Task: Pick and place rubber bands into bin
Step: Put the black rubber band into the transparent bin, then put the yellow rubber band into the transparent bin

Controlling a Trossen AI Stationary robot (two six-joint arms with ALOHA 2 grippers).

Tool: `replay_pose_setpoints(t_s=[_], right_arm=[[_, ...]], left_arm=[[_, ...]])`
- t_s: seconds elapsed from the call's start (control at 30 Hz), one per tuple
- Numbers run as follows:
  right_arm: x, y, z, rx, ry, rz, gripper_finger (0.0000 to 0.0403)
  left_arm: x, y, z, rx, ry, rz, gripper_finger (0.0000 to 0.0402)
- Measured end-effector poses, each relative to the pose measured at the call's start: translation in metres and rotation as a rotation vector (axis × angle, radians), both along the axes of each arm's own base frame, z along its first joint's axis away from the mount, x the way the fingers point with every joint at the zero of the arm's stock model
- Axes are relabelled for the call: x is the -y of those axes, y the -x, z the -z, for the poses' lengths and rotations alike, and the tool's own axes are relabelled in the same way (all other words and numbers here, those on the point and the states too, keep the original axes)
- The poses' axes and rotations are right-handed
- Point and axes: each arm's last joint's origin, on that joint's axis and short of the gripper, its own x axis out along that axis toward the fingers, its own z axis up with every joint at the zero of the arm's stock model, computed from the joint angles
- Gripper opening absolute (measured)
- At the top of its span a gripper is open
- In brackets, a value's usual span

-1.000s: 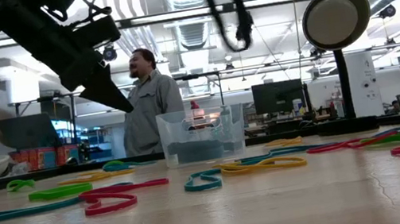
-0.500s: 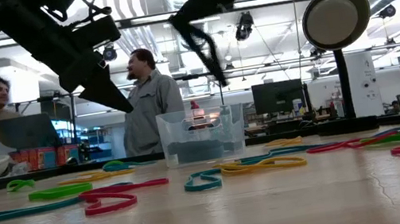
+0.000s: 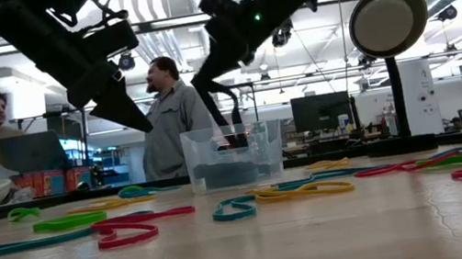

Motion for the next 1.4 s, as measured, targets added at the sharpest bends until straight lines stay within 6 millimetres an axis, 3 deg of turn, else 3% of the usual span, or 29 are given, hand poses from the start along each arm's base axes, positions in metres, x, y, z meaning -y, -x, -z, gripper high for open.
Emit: replay_pose_setpoints(t_s=[0.8,0.93,1.23,1.4], right_arm=[[0.007,0.006,0.012,-0.035,-0.118,-0.055,0.0012],[0.006,0.008,0.015,-0.077,-0.123,-0.055,0.0043],[0.005,0.010,0.017,-0.108,-0.108,-0.068,0.0157],[0.003,0.014,0.012,-0.137,-0.057,-0.108,0.0191]], left_arm=[[0.000,0.001,0.001,-0.001,0.003,-0.003,0.0171],[0.000,0.001,0.001,0.000,0.005,-0.005,0.0171],[0.000,0.001,0.001,0.001,0.005,-0.005,0.0171],[0.000,0.001,0.001,-0.005,0.002,-0.002,0.0171]])
